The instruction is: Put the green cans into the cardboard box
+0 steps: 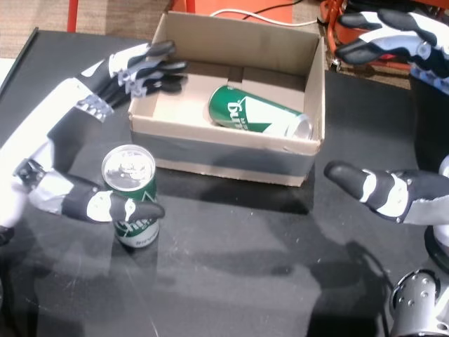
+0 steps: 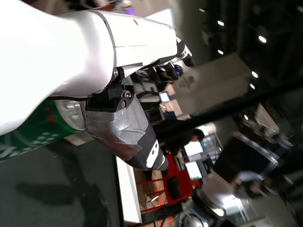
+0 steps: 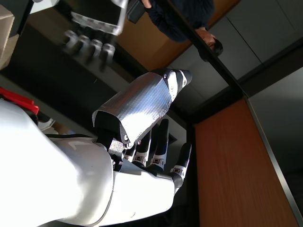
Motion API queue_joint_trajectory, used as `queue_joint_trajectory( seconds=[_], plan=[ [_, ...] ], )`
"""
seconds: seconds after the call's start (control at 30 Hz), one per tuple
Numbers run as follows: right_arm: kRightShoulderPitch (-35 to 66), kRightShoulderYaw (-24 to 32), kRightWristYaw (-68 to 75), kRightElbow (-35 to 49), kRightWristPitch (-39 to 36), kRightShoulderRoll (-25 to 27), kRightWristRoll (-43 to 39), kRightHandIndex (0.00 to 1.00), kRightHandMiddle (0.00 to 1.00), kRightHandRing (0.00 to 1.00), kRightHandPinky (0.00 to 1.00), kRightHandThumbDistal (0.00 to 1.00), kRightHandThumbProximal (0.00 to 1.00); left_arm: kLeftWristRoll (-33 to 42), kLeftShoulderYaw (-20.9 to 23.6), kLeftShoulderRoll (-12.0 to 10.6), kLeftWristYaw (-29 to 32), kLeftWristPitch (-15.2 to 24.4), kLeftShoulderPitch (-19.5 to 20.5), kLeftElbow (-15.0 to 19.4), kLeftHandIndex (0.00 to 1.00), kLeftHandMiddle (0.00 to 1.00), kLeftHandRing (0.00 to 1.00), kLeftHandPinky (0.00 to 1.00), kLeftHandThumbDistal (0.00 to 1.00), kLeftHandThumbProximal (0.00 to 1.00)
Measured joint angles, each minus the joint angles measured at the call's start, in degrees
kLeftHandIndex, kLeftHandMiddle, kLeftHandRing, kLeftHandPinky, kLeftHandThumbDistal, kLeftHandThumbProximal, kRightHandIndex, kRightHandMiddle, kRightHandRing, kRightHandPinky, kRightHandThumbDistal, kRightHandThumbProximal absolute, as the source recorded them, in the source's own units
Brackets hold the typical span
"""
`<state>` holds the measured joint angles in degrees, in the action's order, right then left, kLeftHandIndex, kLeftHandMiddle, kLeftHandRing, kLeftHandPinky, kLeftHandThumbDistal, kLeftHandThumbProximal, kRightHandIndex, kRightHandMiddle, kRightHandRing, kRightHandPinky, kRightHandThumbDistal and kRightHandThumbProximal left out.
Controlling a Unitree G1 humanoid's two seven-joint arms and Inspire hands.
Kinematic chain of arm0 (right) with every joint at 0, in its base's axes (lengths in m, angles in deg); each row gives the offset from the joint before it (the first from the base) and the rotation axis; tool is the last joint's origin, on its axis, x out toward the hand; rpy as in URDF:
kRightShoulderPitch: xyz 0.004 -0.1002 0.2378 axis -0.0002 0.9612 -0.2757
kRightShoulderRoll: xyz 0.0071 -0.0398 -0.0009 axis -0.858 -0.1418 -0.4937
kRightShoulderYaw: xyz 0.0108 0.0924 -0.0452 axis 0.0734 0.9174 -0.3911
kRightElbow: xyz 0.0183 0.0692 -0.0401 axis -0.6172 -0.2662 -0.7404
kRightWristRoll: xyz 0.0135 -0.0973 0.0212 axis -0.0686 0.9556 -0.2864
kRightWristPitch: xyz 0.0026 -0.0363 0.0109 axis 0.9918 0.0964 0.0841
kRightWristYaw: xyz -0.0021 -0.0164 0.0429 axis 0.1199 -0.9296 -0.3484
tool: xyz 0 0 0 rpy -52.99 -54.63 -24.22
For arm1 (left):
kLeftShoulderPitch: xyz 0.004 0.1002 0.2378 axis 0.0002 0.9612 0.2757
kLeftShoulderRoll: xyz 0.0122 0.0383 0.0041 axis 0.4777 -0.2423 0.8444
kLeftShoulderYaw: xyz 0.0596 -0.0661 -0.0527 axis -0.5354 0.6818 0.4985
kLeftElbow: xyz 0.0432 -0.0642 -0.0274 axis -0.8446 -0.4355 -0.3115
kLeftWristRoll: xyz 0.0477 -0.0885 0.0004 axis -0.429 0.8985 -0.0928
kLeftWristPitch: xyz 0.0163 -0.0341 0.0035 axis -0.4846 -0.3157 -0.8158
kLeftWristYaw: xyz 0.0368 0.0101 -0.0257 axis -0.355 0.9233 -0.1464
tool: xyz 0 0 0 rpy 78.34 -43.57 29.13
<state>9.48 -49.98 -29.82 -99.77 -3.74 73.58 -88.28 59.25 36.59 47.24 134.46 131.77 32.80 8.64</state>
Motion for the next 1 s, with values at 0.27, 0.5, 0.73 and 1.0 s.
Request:
queue_joint_trajectory(
  seconds=[0.27, 0.5, 0.73, 1.0],
  plan=[
    [0.7, 0.0, 1.8, 0.1, -1.5, 0.5, 1.3, 0.60, 0.47, 0.51, 0.72, 1.00, 0.73, -0.3, 0.8, -1.2, 4.2, 1.3, -3.0, -10.1, 0.78, 0.81, 0.85, 0.92, 0.96, 0.00],
    [-0.7, 0.3, 0.6, -3.4, -5.5, 1.1, 0.0, 0.47, 0.38, 0.45, 0.73, 0.66, 0.65, -0.4, 2.6, -1.2, 5.9, 1.9, -4.0, -12.4, 0.84, 0.83, 0.86, 0.88, 0.95, 0.00],
    [-2.7, 0.4, -2.7, -4.9, -6.7, 1.6, -2.3, 0.49, 0.40, 0.46, 0.73, 0.66, 0.67, -0.3, 3.4, -1.3, 6.5, 2.1, -4.1, -12.5, 0.86, 0.83, 0.84, 0.88, 0.94, 0.00],
    [-2.7, 0.3, -3.6, -5.2, -6.1, 1.6, -3.5, 0.51, 0.41, 0.47, 0.73, 0.75, 0.63, -0.5, 3.7, -1.5, 6.5, 2.2, -4.1, -13.0, 0.85, 0.83, 0.84, 0.87, 0.94, 0.00]
  ],
)
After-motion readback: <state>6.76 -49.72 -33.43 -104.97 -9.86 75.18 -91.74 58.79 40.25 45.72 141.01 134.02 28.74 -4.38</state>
